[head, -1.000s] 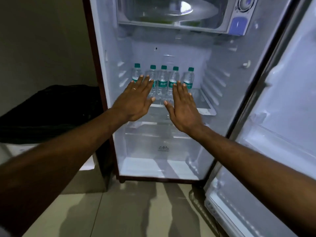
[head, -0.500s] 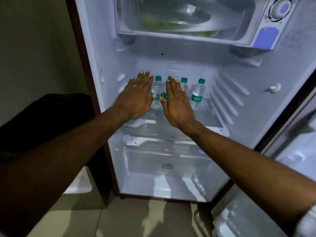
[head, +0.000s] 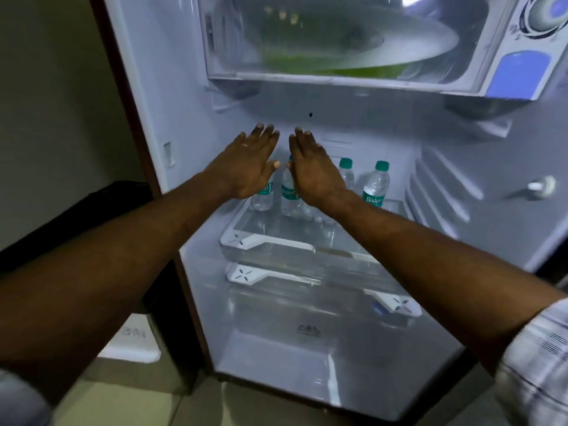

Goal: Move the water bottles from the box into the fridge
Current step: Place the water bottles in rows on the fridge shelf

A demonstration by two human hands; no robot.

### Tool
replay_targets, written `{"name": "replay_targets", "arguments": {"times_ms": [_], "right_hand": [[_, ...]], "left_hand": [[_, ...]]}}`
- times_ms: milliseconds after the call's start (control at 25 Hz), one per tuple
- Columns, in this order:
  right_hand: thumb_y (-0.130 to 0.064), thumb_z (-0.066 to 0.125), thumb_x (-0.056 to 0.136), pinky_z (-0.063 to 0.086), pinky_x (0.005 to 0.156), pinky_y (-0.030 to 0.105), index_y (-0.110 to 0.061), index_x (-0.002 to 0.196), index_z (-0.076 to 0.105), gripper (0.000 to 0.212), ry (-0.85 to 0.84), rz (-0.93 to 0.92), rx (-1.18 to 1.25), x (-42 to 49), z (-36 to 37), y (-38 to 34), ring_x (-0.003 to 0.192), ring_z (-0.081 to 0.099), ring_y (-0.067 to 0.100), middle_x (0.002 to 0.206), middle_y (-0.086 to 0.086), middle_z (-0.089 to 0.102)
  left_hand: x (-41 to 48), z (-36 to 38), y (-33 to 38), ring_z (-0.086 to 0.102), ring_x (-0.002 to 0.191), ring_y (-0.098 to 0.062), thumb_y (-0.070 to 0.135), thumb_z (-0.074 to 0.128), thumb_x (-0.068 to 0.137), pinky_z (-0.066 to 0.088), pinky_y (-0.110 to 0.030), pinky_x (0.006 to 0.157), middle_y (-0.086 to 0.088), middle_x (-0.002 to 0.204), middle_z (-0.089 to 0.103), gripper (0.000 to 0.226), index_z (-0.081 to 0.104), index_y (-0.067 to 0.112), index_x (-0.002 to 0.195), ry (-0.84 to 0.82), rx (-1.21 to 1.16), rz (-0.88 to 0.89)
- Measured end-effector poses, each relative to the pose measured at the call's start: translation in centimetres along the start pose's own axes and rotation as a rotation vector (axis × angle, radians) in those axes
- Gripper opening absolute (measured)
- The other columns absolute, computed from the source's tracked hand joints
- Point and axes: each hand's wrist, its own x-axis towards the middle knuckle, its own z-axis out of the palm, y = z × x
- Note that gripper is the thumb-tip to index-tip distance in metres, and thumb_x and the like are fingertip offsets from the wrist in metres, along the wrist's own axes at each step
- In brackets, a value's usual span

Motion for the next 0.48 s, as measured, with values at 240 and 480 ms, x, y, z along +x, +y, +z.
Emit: {"name": "replay_targets", "arguments": {"times_ms": [240,480], "right_hand": [[-0.051,0.024,0.106,-0.011,0.122,0.052,-0.012,0.159,0.020,0.065,-0.073,-0.007,-0.343,1.4,2.5,1.5,0.156,0.007,0.031,0.167,0.012,0.016],[-0.044,0.045,0.104,0.010,0.125,0.045,-0.014,0.136,0.052,0.044,0.050,0.008,-0.155,2.4,2.1,1.3,0.130,0.055,0.030,0.137,0.011,0.062]], "left_hand": [[2.9,2.9,-1.4,-0.006,0.153,-0.022,0.040,0.027,0.106,0.002,-0.039,0.124,-0.008,0.165,-0.008,0.066,-0.002,0.011,0.157,-0.097,0.063,-0.024],[5.7,5.2,-3.0,0.025,0.148,-0.031,0.030,0.040,0.104,0.021,-0.043,0.121,-0.017,0.162,0.020,0.059,0.021,0.007,0.155,-0.146,0.101,-0.034]]}}
